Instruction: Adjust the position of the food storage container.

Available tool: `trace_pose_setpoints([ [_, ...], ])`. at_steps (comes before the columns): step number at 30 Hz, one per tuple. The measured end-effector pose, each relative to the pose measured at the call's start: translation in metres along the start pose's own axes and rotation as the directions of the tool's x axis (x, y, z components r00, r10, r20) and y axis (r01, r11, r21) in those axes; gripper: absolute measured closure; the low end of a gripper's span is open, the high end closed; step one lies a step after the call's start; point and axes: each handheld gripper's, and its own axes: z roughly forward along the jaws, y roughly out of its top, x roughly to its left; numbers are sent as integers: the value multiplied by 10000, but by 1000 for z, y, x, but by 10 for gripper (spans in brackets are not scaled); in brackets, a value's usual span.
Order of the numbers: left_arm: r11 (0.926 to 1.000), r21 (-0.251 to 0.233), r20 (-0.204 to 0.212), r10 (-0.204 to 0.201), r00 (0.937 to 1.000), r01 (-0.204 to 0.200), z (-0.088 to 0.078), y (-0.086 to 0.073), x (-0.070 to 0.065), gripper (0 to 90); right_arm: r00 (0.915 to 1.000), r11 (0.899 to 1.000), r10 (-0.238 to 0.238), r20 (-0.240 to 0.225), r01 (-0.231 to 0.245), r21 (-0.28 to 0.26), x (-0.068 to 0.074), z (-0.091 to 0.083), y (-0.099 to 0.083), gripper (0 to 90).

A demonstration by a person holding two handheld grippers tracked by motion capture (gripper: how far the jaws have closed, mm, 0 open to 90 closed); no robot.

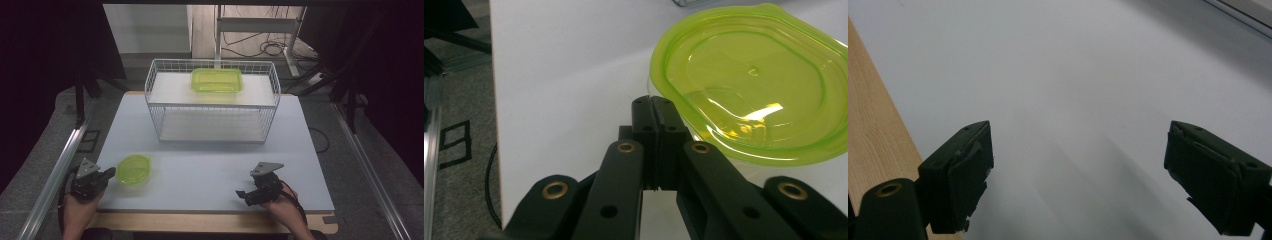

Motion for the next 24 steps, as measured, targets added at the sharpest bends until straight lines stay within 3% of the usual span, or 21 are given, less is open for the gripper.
trace_pose_setpoints([
  [19,9999,-11,421,125,9990,-125,18,14,-15,896,10000,9999,-19,36,19,122,2,2,0,128],
  [24,9991,121,672,406,9969,-415,25,22,-23,897,10000,9999,-52,85,50,164,2,2,0,128],
])
